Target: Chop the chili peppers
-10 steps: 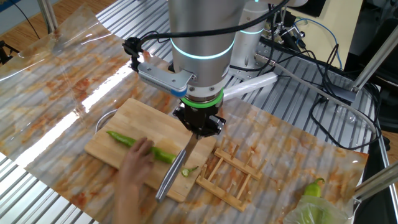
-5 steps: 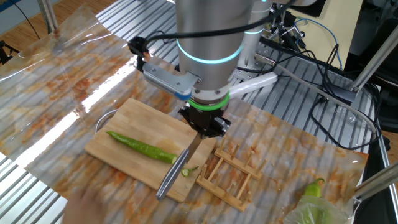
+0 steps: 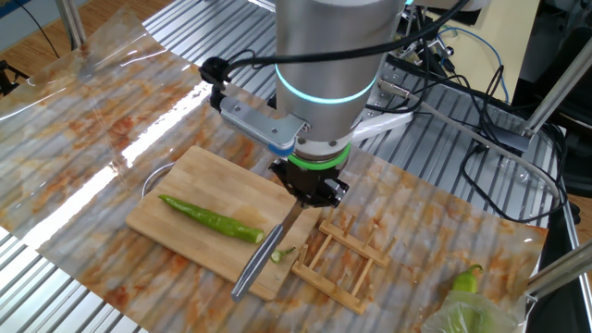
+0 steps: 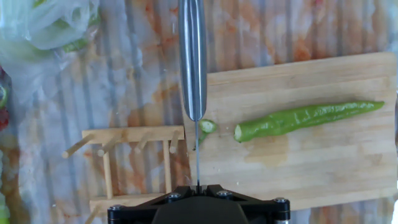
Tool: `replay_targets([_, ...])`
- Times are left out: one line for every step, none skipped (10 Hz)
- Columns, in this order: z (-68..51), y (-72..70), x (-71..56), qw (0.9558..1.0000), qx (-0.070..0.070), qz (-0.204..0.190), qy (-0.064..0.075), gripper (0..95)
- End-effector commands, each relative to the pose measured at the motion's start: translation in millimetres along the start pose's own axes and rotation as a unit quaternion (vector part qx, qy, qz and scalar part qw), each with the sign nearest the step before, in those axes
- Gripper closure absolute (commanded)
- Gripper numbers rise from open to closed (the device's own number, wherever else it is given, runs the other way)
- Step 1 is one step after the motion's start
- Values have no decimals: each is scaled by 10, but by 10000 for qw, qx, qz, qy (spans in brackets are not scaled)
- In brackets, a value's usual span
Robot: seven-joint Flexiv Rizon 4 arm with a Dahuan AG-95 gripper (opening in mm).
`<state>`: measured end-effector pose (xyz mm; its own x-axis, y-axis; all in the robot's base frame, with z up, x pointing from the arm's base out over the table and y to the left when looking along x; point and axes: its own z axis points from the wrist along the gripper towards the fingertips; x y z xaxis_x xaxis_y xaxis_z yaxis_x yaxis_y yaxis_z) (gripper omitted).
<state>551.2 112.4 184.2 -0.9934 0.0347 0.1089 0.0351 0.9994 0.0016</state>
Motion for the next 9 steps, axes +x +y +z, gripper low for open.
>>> replay_targets([-7,-37,-43,10000,8,-87,-22,950])
replay_targets([-6,-92,-106,9997,11,-218,-57,950])
replay_targets([-8,-128,-154,9995,-1,-318,-80,950])
replay_targets([-7,-163,-228,9990,4,-444,-84,950])
replay_targets([-2,-195,-314,9988,10,-493,-78,950])
replay_targets([29,-260,-434,9979,22,-639,-107,950])
replay_targets([74,-319,-501,9975,-12,-698,-119,950])
replay_targets([97,-338,-517,9973,1,-722,-119,950])
replay_targets([130,-376,-535,9967,7,-793,-175,950])
